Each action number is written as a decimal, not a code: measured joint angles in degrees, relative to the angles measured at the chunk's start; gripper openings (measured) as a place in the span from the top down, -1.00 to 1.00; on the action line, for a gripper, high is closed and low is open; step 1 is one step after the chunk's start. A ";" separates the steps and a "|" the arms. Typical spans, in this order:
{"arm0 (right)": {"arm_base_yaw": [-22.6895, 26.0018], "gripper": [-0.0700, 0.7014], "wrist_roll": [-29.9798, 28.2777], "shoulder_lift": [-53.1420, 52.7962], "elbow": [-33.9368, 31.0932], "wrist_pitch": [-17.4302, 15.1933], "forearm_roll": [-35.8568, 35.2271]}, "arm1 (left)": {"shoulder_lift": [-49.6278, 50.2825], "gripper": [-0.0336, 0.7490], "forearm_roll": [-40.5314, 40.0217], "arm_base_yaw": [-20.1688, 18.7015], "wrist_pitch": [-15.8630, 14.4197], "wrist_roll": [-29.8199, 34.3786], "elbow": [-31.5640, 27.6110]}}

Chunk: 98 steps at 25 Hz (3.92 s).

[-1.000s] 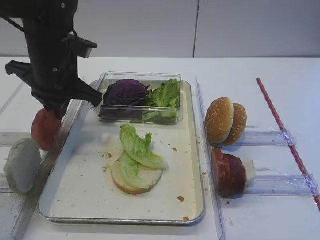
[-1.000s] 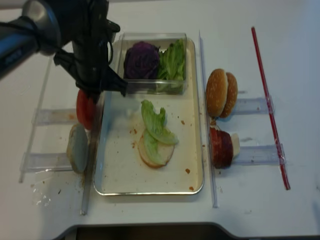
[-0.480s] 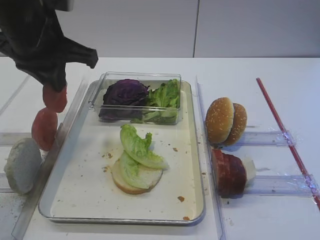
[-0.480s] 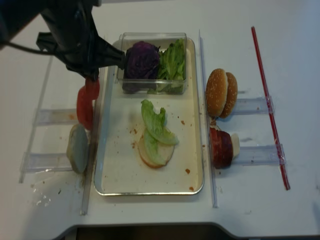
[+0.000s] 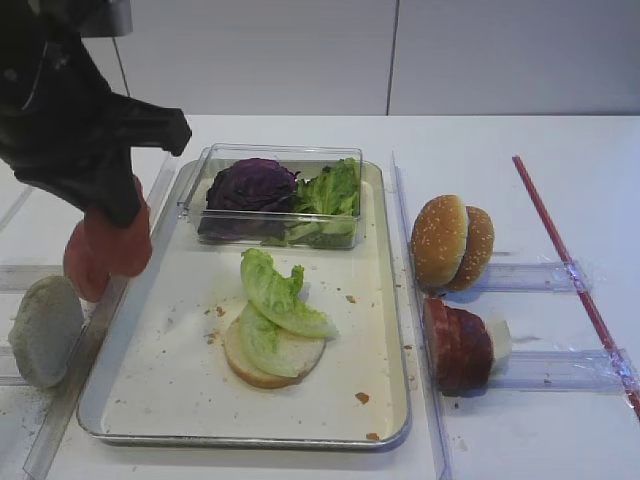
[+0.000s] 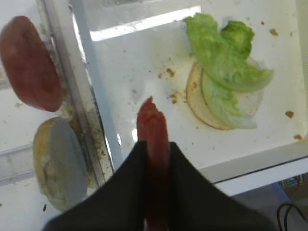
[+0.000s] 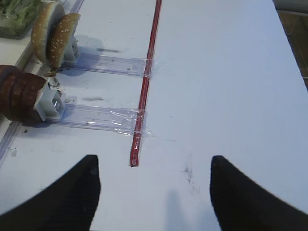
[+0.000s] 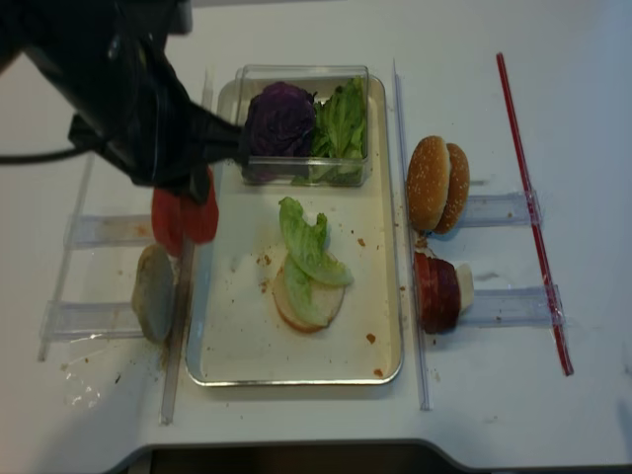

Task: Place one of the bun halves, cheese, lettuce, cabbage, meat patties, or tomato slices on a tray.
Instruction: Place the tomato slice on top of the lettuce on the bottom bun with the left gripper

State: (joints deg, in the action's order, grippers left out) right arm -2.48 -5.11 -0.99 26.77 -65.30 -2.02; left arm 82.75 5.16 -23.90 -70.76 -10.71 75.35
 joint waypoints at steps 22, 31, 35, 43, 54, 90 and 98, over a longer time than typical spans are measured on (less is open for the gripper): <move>0.00 -0.48 -0.23 0.00 0.00 -0.11 0.00 | 1.02 0.77 42.62 5.52 12.59 38.95 -16.61; 0.00 -0.48 -0.23 0.00 0.00 -0.11 0.00 | 13.21 0.77 55.77 10.90 5.79 50.92 -17.10; 0.00 -0.48 -0.23 0.00 0.00 -0.11 0.00 | 16.38 0.77 56.18 11.13 5.11 52.31 -17.10; 0.00 -0.48 -0.23 0.00 0.00 -0.11 0.00 | 19.00 0.77 59.88 11.26 5.57 53.93 -17.10; 0.00 -0.48 -0.23 0.00 0.00 -0.11 0.00 | 21.52 0.77 61.84 11.26 6.36 54.36 -17.10; 0.00 -0.48 -0.01 0.00 0.00 -0.01 0.00 | 21.52 0.13 59.22 11.26 7.14 44.10 -16.98; 0.00 -0.48 -0.01 0.00 0.00 -0.01 0.00 | 21.52 0.13 51.97 11.26 5.38 36.88 -12.07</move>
State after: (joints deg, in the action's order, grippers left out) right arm -2.48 -5.12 -0.99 26.77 -65.31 -2.02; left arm 104.27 57.13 -12.63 -65.38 26.18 63.29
